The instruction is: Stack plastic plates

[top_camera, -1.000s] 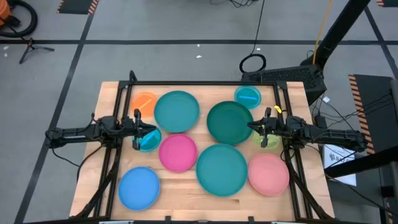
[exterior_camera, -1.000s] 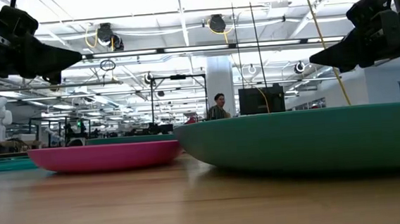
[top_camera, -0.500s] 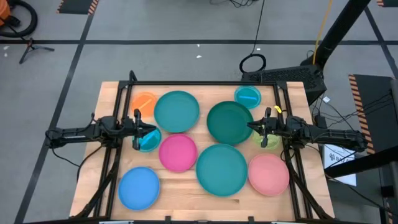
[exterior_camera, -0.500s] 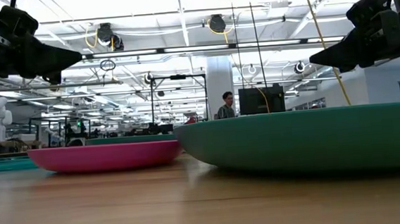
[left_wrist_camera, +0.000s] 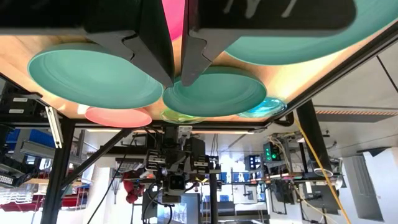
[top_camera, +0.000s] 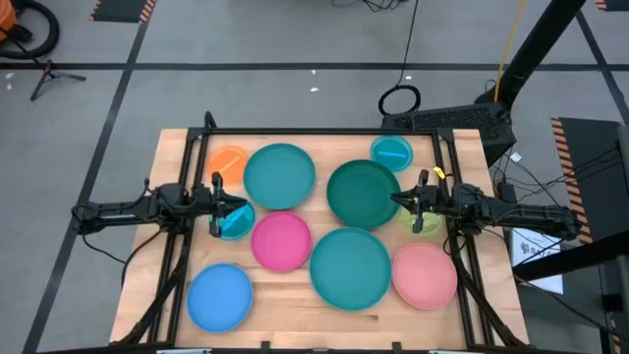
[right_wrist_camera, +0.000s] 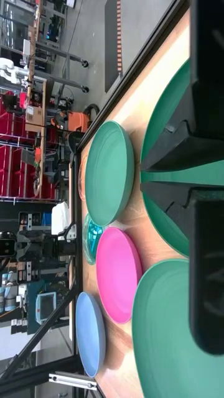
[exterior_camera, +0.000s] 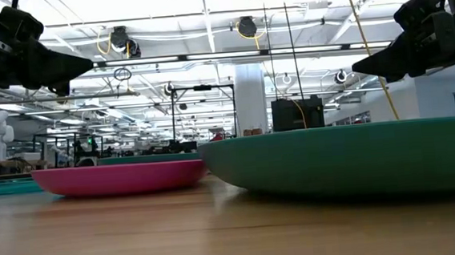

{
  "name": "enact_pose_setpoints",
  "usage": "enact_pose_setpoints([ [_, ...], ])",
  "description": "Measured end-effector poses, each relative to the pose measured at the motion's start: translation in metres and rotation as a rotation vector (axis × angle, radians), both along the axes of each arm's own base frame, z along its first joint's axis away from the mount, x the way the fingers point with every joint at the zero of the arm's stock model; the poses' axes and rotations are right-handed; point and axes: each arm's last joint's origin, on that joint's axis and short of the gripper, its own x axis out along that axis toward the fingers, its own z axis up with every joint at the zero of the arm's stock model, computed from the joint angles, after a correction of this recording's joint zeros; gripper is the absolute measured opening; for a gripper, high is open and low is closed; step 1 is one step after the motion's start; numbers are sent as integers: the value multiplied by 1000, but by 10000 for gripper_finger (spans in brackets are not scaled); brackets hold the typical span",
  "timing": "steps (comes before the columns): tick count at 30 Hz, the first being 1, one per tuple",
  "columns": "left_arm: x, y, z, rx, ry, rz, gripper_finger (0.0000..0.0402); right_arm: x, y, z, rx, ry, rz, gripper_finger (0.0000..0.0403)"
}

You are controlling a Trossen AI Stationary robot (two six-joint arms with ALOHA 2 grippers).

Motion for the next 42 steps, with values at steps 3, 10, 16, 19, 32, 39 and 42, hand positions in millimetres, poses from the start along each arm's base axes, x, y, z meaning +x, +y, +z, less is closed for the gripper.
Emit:
enact_pose_setpoints([
  [3,0,0,0,0,0,1,35,0,0,0,0,0,0,29],
  [10,0,0,0,1,0,1,35,0,0,0,5,-3,0,29],
  [16,0,0,6,-128,-72,-9,35,0,0,6,313,-127,-20,29],
  [19,0,0,8,-284,-103,-22,35,0,0,7,411,-160,-23,29],
  [32,-4,1,27,-455,-317,-9,35,-3,-1,33,331,-384,-28,29],
  [39,-5,4,28,-464,-356,67,35,-6,-1,62,182,-452,-27,29],
  [42,-5,5,28,-475,-359,106,35,-4,-1,71,158,-453,-29,29],
])
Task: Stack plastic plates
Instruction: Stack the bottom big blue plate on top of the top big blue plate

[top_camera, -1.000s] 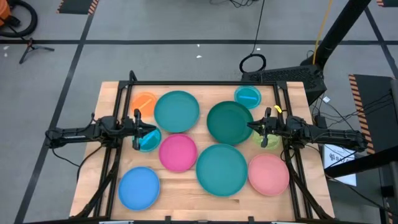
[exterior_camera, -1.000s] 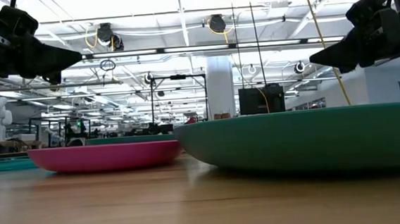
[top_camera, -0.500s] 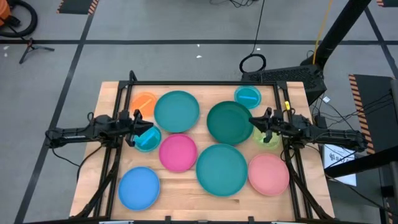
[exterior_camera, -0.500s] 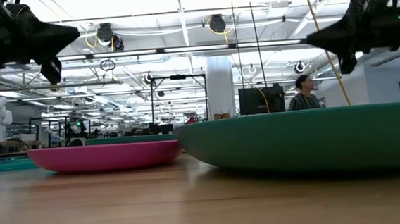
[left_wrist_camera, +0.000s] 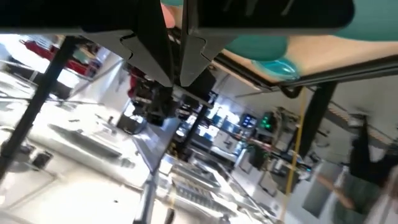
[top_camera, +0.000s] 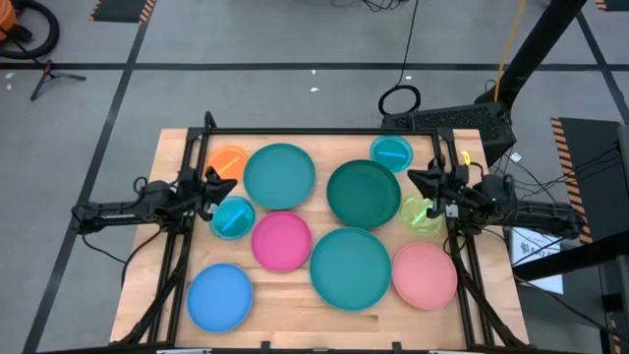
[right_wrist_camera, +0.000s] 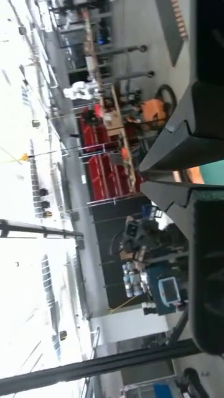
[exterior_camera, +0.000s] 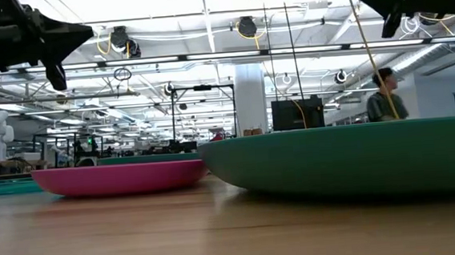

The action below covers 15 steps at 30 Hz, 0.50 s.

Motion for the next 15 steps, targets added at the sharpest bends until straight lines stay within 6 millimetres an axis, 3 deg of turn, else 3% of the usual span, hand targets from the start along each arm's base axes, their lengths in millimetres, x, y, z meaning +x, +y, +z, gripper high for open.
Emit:
enact_pose_setpoints([
  [15,3,0,9,-36,-97,37,35,31,1,16,-3,169,161,29],
])
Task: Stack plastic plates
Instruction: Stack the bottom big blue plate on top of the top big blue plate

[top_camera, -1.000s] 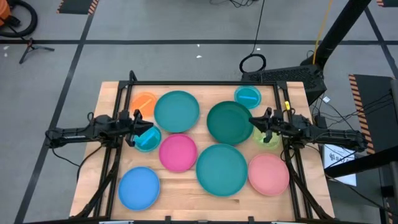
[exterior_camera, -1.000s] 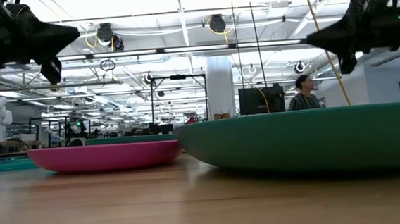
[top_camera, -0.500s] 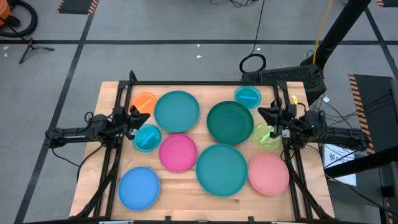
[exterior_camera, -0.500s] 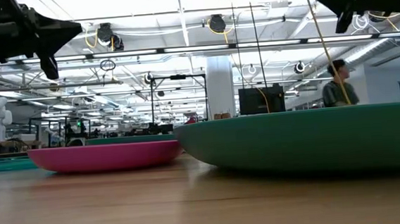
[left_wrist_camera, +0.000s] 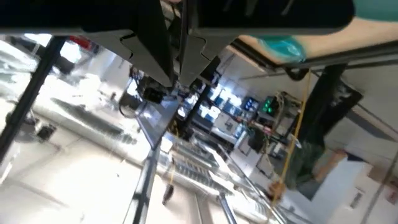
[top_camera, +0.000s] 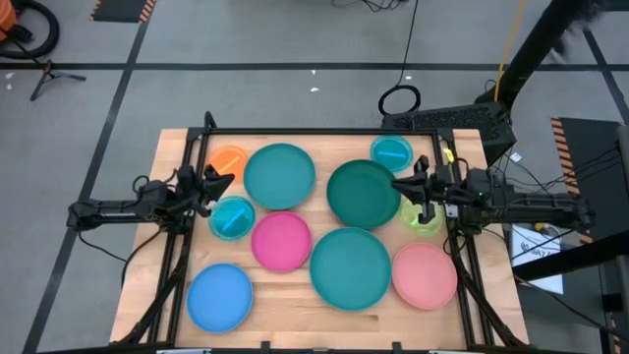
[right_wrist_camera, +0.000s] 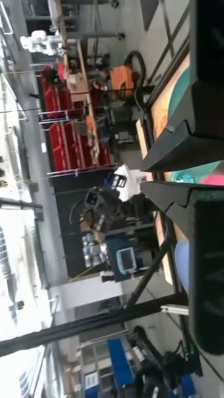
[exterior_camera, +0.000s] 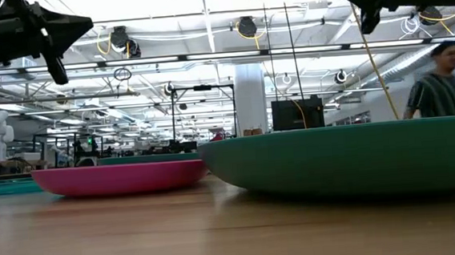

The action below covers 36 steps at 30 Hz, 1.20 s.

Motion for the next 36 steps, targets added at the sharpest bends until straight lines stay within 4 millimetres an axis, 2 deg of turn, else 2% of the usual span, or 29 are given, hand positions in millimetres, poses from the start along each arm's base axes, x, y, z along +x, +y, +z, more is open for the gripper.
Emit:
enact_pose_setpoints([
  [13,22,-3,-3,-82,38,-6,35,14,-2,2,-55,239,-5,29],
  [17,37,-6,5,-101,92,-3,35,14,-2,0,-87,263,-5,29],
  [23,73,-15,26,-80,197,-43,35,13,-2,-3,-89,303,-3,29],
  [31,133,-33,41,-120,547,-89,35,12,-2,-7,-84,346,-1,29],
  [36,167,-44,49,-78,745,-93,35,12,-2,-8,-84,347,-1,29],
])
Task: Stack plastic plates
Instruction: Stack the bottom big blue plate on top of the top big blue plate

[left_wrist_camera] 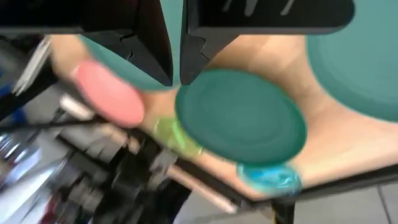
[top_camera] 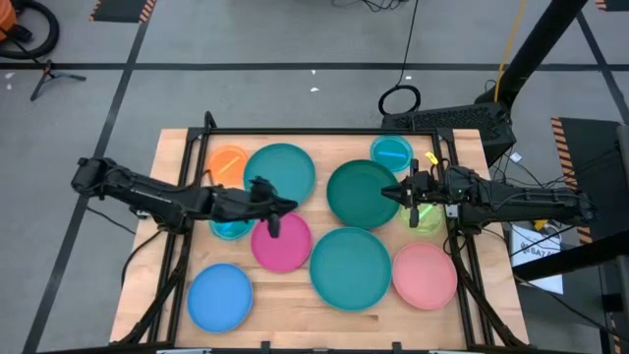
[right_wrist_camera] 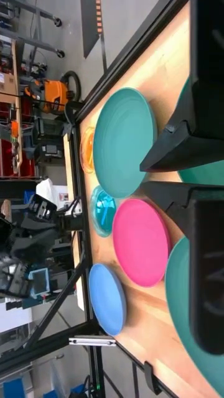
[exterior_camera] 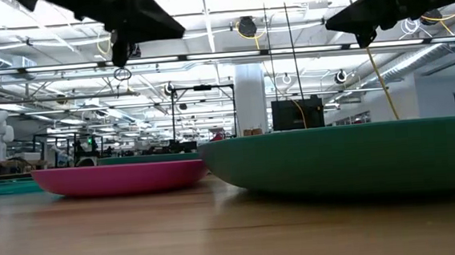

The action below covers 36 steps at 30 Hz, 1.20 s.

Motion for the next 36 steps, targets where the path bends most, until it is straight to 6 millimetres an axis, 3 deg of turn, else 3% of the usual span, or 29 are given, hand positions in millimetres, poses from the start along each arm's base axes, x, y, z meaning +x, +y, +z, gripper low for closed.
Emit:
enact_pose_setpoints([
  [7,40,-34,-19,150,195,-283,35,0,0,0,0,1,0,29],
  [14,79,-51,-41,168,268,-312,35,0,0,0,0,1,0,29],
  [22,120,-50,-51,222,369,-318,35,0,0,-1,8,6,-2,29],
  [26,129,-48,-48,231,381,-316,35,0,0,-1,9,11,-2,29],
  [36,128,-42,-49,200,409,-285,36,0,0,-2,8,23,-1,29],
])
